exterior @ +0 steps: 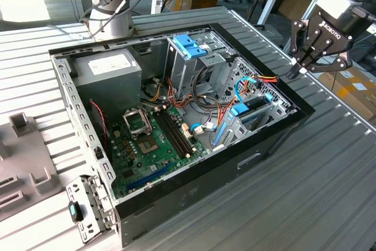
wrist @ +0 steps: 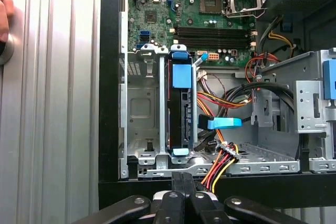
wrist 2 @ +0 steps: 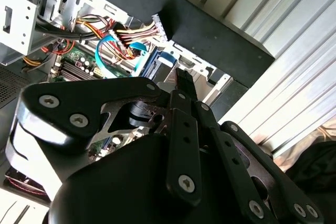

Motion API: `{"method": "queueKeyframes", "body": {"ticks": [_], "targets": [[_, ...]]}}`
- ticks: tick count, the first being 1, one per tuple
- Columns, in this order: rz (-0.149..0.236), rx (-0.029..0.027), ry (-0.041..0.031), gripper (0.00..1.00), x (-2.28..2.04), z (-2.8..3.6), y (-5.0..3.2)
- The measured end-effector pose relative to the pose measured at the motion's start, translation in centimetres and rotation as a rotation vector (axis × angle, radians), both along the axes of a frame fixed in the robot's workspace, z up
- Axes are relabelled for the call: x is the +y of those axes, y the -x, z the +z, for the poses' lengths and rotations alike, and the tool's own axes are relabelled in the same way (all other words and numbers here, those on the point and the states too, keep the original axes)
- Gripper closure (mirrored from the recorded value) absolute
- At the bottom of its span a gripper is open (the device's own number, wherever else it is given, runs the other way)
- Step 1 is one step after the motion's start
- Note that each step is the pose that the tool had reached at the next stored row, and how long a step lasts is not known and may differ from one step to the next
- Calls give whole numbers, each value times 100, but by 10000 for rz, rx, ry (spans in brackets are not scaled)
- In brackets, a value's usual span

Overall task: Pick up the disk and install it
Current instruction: 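Insert the disk into the insertion slot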

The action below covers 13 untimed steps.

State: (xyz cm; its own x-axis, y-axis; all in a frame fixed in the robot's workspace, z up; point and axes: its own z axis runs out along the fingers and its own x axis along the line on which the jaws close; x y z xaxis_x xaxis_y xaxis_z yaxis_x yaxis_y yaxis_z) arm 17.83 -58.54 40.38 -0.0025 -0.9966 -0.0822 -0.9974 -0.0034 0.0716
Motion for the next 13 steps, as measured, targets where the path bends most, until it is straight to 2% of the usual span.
{"method": "queueKeyframes", "body": {"ticks": [13], "targets": [[1,0,1,89,0,0,-172]]}}
